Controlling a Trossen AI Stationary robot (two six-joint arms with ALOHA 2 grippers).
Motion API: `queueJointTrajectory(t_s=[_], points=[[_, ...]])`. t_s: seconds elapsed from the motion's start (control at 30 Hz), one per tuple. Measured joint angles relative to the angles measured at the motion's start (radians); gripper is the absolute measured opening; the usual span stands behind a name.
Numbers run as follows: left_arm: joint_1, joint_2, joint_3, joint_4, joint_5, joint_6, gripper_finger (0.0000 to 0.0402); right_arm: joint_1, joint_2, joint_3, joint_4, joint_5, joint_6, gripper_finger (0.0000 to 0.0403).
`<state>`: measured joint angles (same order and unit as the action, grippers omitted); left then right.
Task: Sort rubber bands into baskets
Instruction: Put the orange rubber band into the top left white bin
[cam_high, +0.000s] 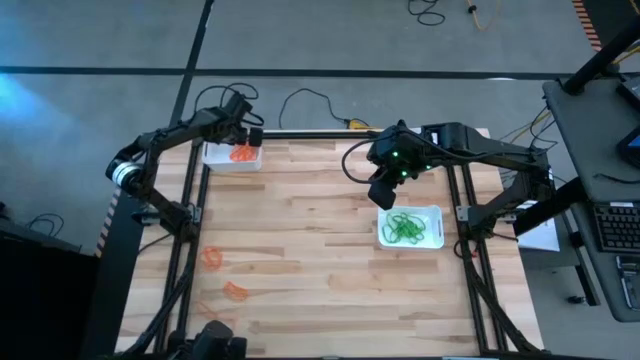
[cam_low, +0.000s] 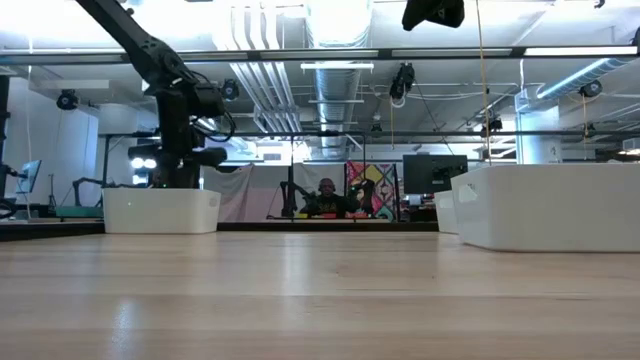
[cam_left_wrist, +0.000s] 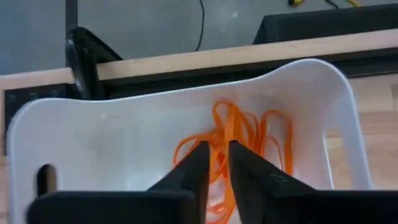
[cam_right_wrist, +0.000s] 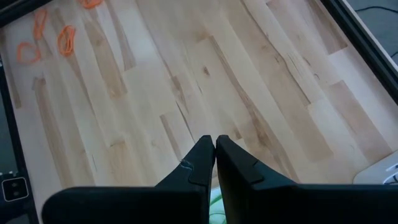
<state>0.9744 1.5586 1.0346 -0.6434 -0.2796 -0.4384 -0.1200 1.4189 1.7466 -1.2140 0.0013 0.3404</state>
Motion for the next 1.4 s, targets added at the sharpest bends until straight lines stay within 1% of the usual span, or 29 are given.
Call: queueJointTrajectory(t_s=[0.07,0.13,0.2,0.27,0.33,0.37,0.43,0.5,0.6,0.73,0.83,0.93,1.03,1.1,1.2,1.3,1.4], points=[[-0.001,-0.013,0.023,-0.051,0.003,0.018,0.0065,0.0,0.0,0.0,0.0,0.0,0.0,0.0013],[-0.001,-0.024,0.054,-0.119,0.03,0.038,0.0092,0.0,0.0,0.0,0.0,0.0,0.0,0.0013],[-0.012,-0.048,0.081,-0.2,0.112,0.079,0.0117,0.0,0.0,0.0,0.0,0.0,0.0,0.0013],[-0.047,-0.09,0.098,-0.267,0.214,0.122,0.0137,0.0,0.0,0.0,0.0,0.0,0.0,0.0013],[-0.112,-0.154,0.097,-0.327,0.294,0.143,0.0153,0.0,0.0,0.0,0.0,0.0,0.0,0.0013],[-0.155,-0.191,0.092,-0.35,0.319,0.143,0.0159,0.0,0.0,0.0,0.0,0.0,0.0,0.0013],[-0.259,-0.269,0.078,-0.391,0.343,0.141,0.0166,0.0,0.0,0.0,0.0,0.0,0.0,0.0013],[-0.393,-0.346,0.056,-0.43,0.35,0.107,0.0169,0.0,0.0,0.0,0.0,0.0,0.0,0.0013],[-0.623,-0.443,0.015,-0.448,0.354,-0.026,0.0169,0.0,0.0,0.0,0.0,0.0,0.0,0.0013],[-0.951,-0.526,-0.031,-0.445,0.349,-0.268,0.0169,0.0,0.0,0.0,0.0,0.0,0.0,0.0013],[-1.208,-0.541,-0.06,-0.445,0.327,-0.437,0.0168,0.0,0.0,0.0,0.0,0.0,0.0,0.0013],[-1.455,-0.529,-0.085,-0.439,0.249,-0.573,0.0168,0.0,0.0,0.0,0.0,0.0,0.0,0.0013],[-1.661,-0.505,-0.124,-0.397,0.176,-0.663,0.0168,0.0,0.0,0.0,0.0,0.0,0.0,0.0013],[-1.751,-0.492,-0.154,-0.383,0.165,-0.755,0.0168,0.0,0.0,0.0,0.0,0.0,0.0,0.0013],[-1.824,-0.488,-0.222,-0.347,0.16,-0.911,0.0166,0.0,0.0,0.0,0.0,0.0,0.0,0.0013],[-1.847,-0.491,-0.3,-0.275,0.16,-1.02,0.0158,0.0,0.0,0.0,0.0,0.0,0.0,0.0013],[-1.843,-0.488,-0.371,-0.17,0.156,-1.062,0.0145,0.0,0.0,0.0,0.0,0.0,0.0,0.0013]])
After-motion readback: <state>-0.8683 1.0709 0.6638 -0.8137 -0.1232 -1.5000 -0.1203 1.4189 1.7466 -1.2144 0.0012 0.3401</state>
